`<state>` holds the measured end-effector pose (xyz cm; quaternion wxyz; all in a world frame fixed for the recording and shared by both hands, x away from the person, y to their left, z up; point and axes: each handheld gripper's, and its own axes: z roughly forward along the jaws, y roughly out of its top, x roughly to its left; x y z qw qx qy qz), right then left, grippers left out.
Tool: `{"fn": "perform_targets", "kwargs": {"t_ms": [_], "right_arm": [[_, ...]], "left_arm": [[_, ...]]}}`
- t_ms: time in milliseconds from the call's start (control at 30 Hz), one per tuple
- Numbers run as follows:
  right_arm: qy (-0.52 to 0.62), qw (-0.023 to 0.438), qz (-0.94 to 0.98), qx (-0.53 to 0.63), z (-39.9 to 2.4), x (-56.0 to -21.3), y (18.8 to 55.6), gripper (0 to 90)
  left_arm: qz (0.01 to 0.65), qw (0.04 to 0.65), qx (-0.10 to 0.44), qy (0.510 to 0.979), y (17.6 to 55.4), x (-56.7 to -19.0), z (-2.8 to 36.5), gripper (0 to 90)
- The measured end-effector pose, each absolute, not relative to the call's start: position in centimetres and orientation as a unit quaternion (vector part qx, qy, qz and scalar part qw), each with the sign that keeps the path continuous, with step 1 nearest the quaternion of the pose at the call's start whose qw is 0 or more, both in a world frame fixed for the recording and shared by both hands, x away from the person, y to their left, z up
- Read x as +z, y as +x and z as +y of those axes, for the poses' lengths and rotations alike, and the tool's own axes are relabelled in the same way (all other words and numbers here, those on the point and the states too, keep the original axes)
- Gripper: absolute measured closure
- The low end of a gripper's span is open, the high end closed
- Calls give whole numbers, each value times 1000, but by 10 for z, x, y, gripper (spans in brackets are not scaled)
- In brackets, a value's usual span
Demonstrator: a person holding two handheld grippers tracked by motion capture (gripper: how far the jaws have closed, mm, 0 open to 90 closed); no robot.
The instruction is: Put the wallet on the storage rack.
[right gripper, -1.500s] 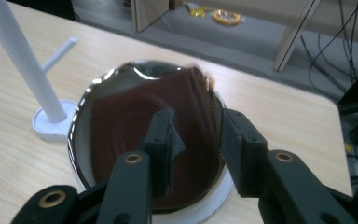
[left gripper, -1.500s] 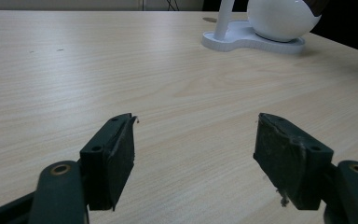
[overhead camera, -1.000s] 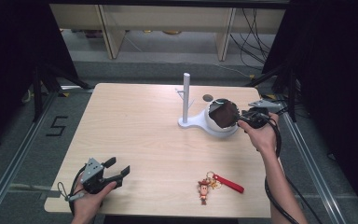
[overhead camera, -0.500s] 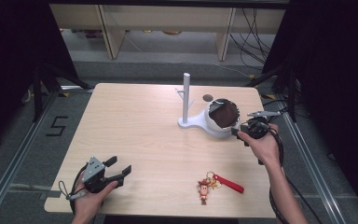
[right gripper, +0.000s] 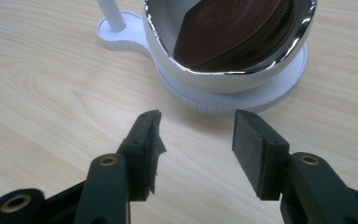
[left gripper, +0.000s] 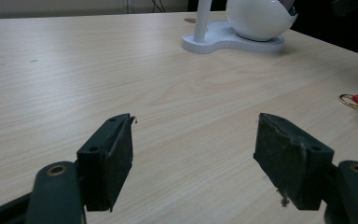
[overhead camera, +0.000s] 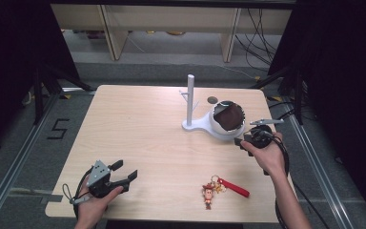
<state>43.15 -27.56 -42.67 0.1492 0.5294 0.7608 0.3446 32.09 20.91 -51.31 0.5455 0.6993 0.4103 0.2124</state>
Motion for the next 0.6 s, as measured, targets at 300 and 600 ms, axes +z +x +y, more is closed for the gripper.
{"fn": "perform_targets", "kwargs": {"t_ms": [300, 600], "right_arm": [[512, 109, 787, 325, -273, -424, 429, 584], [517, 90, 793, 310, -271, -429, 419, 615]], "left_arm": [[397, 539, 203, 715, 321, -508, 197, 274], [378, 535, 185, 732, 321, -506, 184, 268]]}}
